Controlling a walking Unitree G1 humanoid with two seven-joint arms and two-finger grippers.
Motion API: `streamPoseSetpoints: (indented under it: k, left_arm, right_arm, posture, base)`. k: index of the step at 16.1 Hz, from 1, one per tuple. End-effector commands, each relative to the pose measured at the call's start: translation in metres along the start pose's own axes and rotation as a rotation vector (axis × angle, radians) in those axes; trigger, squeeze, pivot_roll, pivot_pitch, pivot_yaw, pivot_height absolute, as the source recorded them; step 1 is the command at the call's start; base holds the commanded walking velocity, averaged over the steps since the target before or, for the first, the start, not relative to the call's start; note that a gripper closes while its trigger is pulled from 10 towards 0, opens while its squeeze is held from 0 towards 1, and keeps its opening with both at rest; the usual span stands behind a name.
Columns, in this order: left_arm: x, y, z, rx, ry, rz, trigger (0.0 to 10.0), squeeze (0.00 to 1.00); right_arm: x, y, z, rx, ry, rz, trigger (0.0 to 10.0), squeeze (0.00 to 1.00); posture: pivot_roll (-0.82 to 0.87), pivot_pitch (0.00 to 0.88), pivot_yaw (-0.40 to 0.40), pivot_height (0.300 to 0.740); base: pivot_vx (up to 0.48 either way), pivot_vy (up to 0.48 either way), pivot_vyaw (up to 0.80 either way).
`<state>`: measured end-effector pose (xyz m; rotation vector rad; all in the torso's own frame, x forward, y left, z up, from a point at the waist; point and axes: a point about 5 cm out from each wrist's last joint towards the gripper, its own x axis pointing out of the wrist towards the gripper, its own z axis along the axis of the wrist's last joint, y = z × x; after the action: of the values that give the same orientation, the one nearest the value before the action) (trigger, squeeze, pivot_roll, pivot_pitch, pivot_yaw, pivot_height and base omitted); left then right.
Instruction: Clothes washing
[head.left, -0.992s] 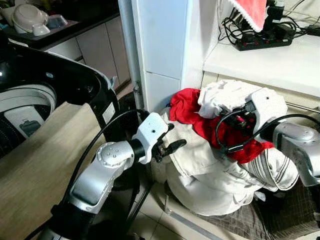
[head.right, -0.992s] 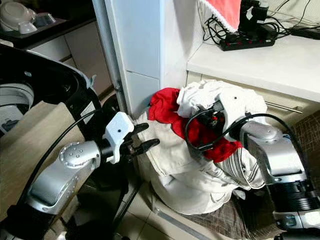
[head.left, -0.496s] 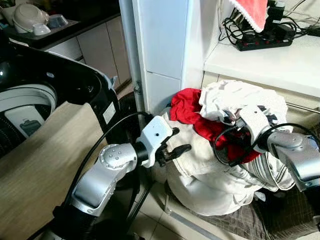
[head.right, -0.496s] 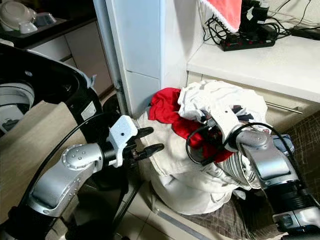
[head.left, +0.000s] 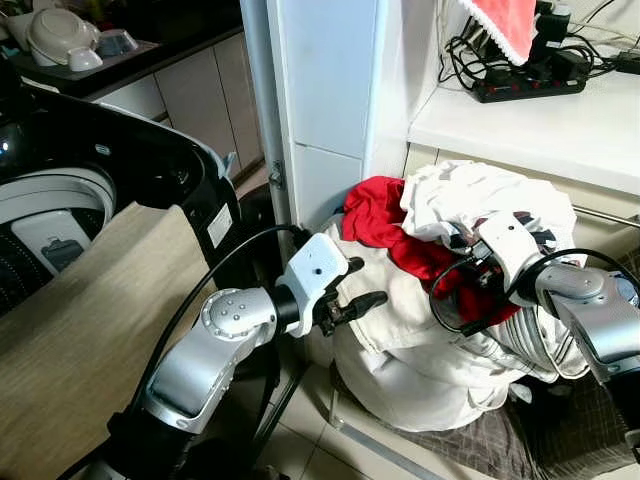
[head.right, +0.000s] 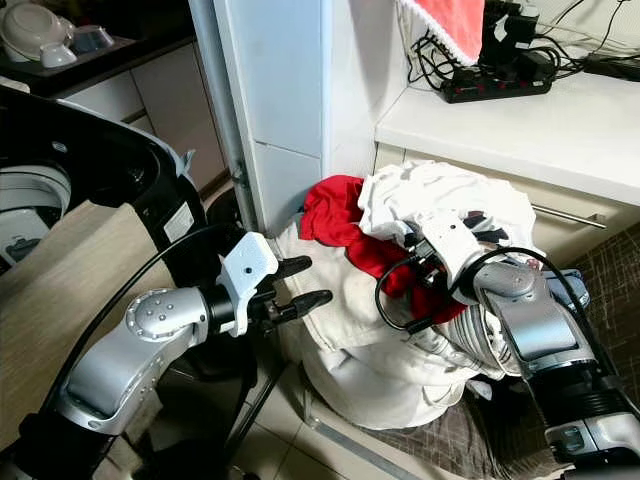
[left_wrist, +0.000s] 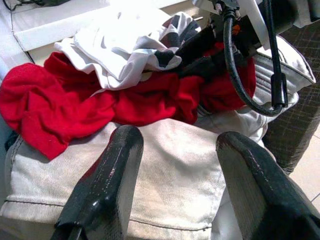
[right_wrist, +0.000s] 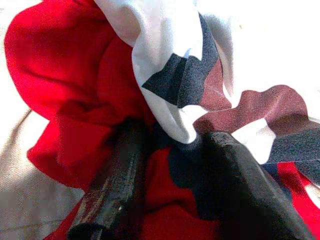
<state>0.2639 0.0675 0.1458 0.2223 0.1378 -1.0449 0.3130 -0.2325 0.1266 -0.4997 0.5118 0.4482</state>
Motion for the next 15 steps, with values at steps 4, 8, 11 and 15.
streamPoseSetpoints:
  k: [4,8,11,15]
  left_arm:
    - [-0.001,-0.001,0.000,0.021,0.008,-0.007,10.0,0.00]
    - [-0.001,-0.001,-0.001,0.026,0.014,-0.008,10.0,0.00]
    - [-0.002,-0.001,-0.001,0.038,0.025,-0.011,10.0,0.00]
    - [0.000,0.010,0.011,0.059,-0.033,0.052,10.0,0.00]
  right_arm:
    - [-0.001,-0.004,0.003,-0.011,0.006,0.002,0.0,0.00]
    - [-0.004,-0.004,0.004,-0.018,0.008,0.019,0.0,0.00]
    - [-0.011,-0.004,0.011,-0.047,0.006,0.048,0.0,0.00]
    - [-0.032,-0.009,0.058,0.103,-0.233,0.107,0.0,0.00]
  posture:
    - [-0.12,0.000,0.061,0.740]
    - [-0.13,0.000,0.062,0.740]
    - [-0.13,0.000,0.063,0.740]
    - [-0.13,0.000,0.070,0.740]
  base:
    - [0.000,0.000,0.00]
    - [0.000,0.000,0.00]
    - [0.000,0.000,0.00]
    - [0.000,0.000,0.00]
